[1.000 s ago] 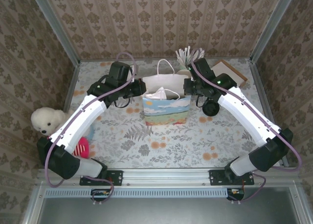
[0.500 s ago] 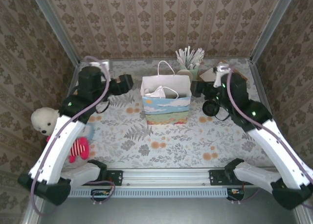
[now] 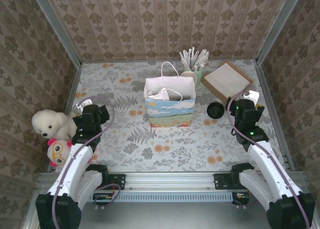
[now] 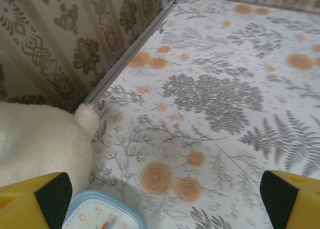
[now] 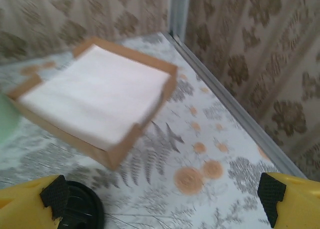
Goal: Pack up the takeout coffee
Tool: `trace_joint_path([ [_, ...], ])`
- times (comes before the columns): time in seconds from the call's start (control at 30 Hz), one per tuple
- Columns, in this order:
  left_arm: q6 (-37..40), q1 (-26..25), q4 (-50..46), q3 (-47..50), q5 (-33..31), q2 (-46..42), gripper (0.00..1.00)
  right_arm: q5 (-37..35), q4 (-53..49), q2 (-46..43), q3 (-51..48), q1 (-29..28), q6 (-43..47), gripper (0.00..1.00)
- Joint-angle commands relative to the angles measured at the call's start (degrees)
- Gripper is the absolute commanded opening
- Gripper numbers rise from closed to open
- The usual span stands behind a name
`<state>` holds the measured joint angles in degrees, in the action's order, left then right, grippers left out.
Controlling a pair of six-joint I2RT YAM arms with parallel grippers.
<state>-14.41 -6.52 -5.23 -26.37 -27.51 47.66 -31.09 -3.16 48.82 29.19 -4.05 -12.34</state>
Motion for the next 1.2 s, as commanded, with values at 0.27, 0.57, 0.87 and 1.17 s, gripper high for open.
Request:
trace_joint_path([
  [0.27,10.9,7.2,32.7,6.3,20.3,19.8,1.00,12.3,26.8,16.3,-8.6,6.4,4.2,1.00],
  [0.57,18.5,5.8,47.5,0.8,30.2,37.3,1.00,18.9,34.4,22.1,-7.6,7.2,4.7,1.00],
  [0.87,16.9,5.8,53.5,3.0,26.5,40.2,1.00,25.9,42.0,26.2,-7.4,7.3,8.0,1.00],
  [1.17,14.6,3.4,56.1,4.3,12.9,40.1,1.00,26.8,64.5,30.4,-16.0,2.9,10.7,1.00],
])
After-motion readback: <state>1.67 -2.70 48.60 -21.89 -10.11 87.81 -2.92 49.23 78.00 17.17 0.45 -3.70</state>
